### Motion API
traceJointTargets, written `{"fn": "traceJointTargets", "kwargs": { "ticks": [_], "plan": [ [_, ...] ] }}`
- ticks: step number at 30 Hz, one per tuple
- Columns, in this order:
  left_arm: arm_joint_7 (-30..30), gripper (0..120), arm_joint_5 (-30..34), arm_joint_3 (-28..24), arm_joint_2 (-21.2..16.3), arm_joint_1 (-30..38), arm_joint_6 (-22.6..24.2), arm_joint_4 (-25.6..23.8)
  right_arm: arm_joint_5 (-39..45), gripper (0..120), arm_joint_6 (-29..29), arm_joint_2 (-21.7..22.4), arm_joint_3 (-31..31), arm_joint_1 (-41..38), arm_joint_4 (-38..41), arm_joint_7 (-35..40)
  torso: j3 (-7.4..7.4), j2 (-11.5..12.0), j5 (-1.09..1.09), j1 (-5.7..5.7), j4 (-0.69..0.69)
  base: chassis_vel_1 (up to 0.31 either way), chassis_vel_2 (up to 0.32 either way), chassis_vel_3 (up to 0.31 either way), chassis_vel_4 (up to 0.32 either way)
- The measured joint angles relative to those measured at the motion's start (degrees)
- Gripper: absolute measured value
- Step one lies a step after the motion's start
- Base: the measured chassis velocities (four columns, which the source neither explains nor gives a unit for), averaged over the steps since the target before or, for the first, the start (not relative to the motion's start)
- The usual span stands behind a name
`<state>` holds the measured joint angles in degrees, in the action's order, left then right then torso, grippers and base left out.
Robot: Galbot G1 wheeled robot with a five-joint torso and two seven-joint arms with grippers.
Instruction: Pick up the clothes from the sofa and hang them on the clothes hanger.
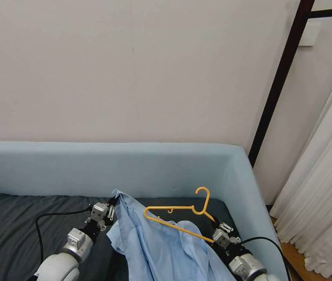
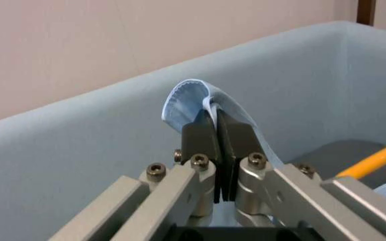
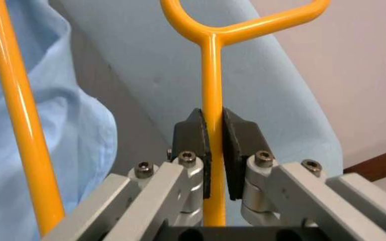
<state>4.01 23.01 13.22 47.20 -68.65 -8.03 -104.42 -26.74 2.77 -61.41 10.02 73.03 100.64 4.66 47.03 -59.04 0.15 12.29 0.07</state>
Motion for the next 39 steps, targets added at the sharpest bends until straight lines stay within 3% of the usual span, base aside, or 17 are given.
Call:
{"fn": "traceJointTargets", "kwargs": {
  "ticks": [12,26,39],
  "plan": [
    [-1.6,0,-1.5,-0.7,0.4,-1.5,-1.0,-4.1,-0.1,5,1.6,-2.2,-7.4,-5.8,-4.1,4.1,0.01,0.0,0.00,0.00,-0.01,0.000,0.000,0.000,0.000],
    [-2.9,0,-4.3,-3.3,1.3,-2.6,-1.6,-5.3,-1.5,5,0.8,-5.7,-15.8,-13.7,-12.3,6.9,0.01,0.0,0.00,0.01,0.00,0.000,0.000,0.000,0.000],
    [-3.4,0,-8.0,-4.2,2.6,-4.7,-3.2,-5.5,-5.5,5,8.8,-7.7,-19.6,-18.5,-16.8,11.9,0.01,0.0,0.00,0.01,0.00,0.000,0.000,0.000,0.000]
  ]
}}
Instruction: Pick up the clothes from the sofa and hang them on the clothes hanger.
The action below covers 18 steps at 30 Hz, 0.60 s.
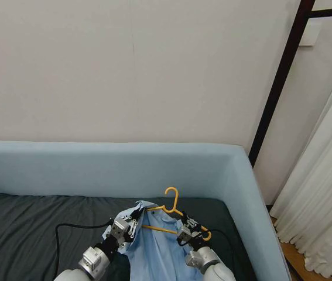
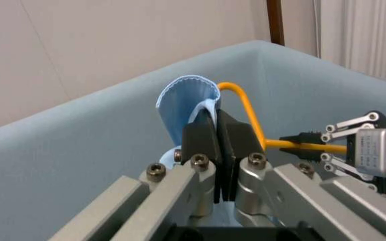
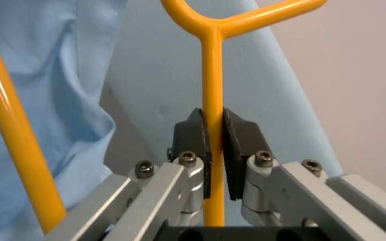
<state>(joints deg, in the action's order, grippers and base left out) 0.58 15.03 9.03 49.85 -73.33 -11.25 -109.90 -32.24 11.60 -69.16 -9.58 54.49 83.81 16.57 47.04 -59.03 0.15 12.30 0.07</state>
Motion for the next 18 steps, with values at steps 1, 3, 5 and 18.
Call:
{"fn": "traceJointTargets", "kwargs": {
  "ticks": [1,3,5,18],
  "plan": [
    [0.0,0,0.0,0.0,0.0,0.0,0.0,0.0,0.0,5,0.0,0.0,0.0,0.0,0.0,0.0,0.00,0.0,0.00,0.00,0.00,0.000,0.000,0.000,0.000],
    [0.0,0,-0.4,-0.4,0.3,-0.1,-0.1,0.0,-0.2,5,1.2,0.1,-0.8,-0.6,0.1,0.7,0.00,0.0,0.00,0.00,0.00,0.000,0.000,0.000,0.000],
    [0.0,0,-0.7,-1.1,0.7,0.0,-0.1,0.2,0.4,5,1.4,0.2,-1.5,-1.2,0.2,1.6,0.00,0.0,0.00,0.00,0.00,0.000,0.000,0.000,0.000],
    [0.3,0,-1.6,-3.5,2.5,1.4,-0.3,3.0,4.7,5,-3.6,0.1,-3.0,-1.8,0.4,5.7,0.00,0.0,0.00,0.00,0.00,0.000,0.000,0.000,0.000]
  ]
}}
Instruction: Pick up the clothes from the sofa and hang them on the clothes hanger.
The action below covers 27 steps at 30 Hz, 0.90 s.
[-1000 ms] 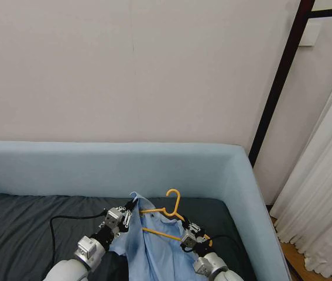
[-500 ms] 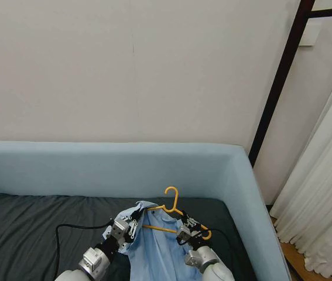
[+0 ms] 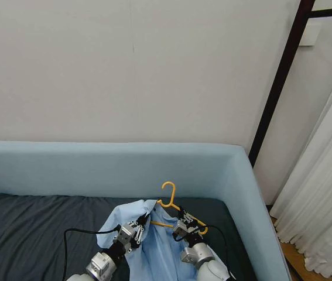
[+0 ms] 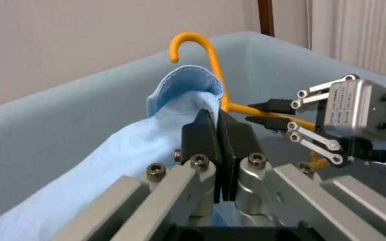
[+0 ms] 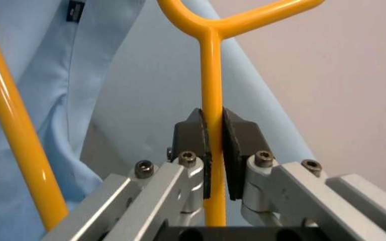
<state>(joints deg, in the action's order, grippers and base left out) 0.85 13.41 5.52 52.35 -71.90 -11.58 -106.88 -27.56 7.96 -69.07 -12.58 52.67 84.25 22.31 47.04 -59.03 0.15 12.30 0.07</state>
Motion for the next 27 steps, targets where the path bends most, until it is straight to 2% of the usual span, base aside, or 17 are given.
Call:
{"fn": "traceJointTargets", "kwargs": {
  "ticks": [9,18,24,27],
  "plan": [
    [0.1,0,-1.4,-1.6,0.9,-0.5,0.0,0.4,-0.4,5,0.0,-0.2,0.2,-0.7,-1.0,0.6,0.00,0.0,0.00,0.00,0.00,0.000,0.000,0.000,0.000],
    [3.3,0,-2.7,-4.1,3.5,-0.1,0.5,1.1,1.0,5,-6.6,-2.2,-0.2,-0.4,-1.3,4.1,0.00,0.0,0.00,0.00,0.00,0.000,0.000,0.000,0.000],
    [5.6,0,-2.6,-4.3,3.7,0.1,1.3,1.1,0.4,5,-8.9,-2.4,0.1,0.0,-0.9,5.0,0.00,0.0,0.00,0.00,0.00,0.000,0.000,0.000,0.000],
    [6.6,11,-2.4,-4.5,3.8,-0.2,1.2,0.8,-1.4,5,-11.3,-2.6,1.2,0.2,-0.8,5.7,0.00,0.0,0.00,0.00,0.00,0.000,0.000,0.000,0.000]
  ]
}}
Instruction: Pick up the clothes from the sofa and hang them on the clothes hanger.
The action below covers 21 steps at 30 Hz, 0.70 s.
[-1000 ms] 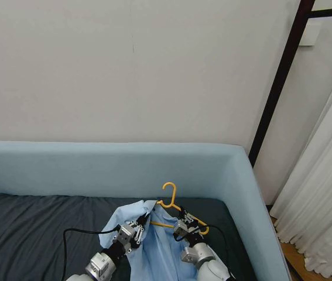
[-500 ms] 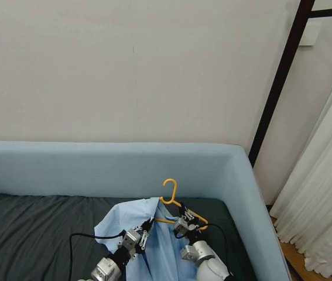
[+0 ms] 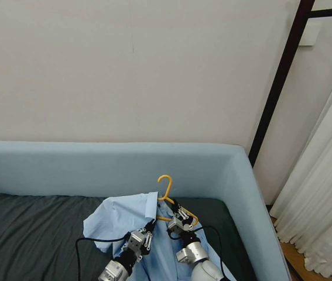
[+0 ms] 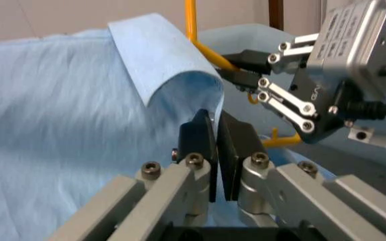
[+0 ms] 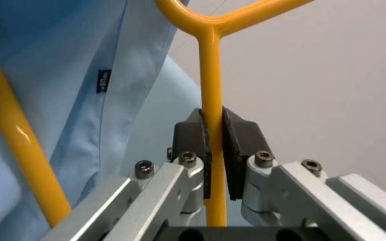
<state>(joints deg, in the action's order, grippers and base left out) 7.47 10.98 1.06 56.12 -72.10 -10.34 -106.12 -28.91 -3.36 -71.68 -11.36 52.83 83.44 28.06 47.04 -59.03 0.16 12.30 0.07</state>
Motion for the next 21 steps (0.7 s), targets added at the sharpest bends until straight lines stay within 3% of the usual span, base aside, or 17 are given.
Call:
{"fn": "traceJointTargets", "kwargs": {
  "ticks": [6,10,11,15,17,20,21],
  "plan": [
    [1.3,26,-0.1,-1.0,0.4,-0.2,-0.8,-0.3,-2.0,5,-2.2,-0.2,1.9,0.0,-0.2,0.8,0.00,0.0,0.00,0.00,0.00,0.000,0.000,0.000,0.000],
    [1.5,47,-0.2,-1.3,-0.1,-0.1,-4.1,-0.3,-4.2,5,-4.0,0.2,3.7,0.3,-0.5,1.2,0.00,0.0,0.00,0.00,0.00,0.000,0.000,0.000,0.000],
    [1.5,47,-0.2,-1.3,-0.1,-0.1,-4.1,-0.3,-4.2,5,-4.0,0.2,3.7,0.3,-0.5,1.2,0.00,0.0,0.00,0.00,0.00,0.000,0.000,0.000,0.000],
    [-2.1,66,0.9,2.2,-3.8,-2.1,-10.0,-2.4,-7.3,5,-6.7,-0.2,6.6,0.3,-2.6,1.5,0.00,0.0,-0.01,0.00,0.01,0.000,0.000,0.000,0.000],
    [-3.0,69,1.5,3.1,-4.7,-2.7,-11.4,-2.7,-8.0,5,-7.2,-0.3,7.1,0.2,-3.0,1.6,0.00,0.0,-0.01,0.00,0.00,0.000,0.000,0.000,0.000],
    [-8.9,82,9.4,6.8,-10.8,-4.3,-17.0,-3.9,-10.0,5,-8.6,-0.4,9.2,0.8,-3.6,1.8,0.00,0.0,-0.01,0.00,-0.06,0.000,0.000,0.000,0.000],
    [-10.4,86,12.0,7.6,-12.4,-4.0,-17.5,-4.1,-10.5,5,-8.9,-0.4,9.7,1.1,-3.6,1.9,0.00,0.0,-0.02,0.00,-0.01,0.000,0.000,0.000,0.000]
  ]
}}
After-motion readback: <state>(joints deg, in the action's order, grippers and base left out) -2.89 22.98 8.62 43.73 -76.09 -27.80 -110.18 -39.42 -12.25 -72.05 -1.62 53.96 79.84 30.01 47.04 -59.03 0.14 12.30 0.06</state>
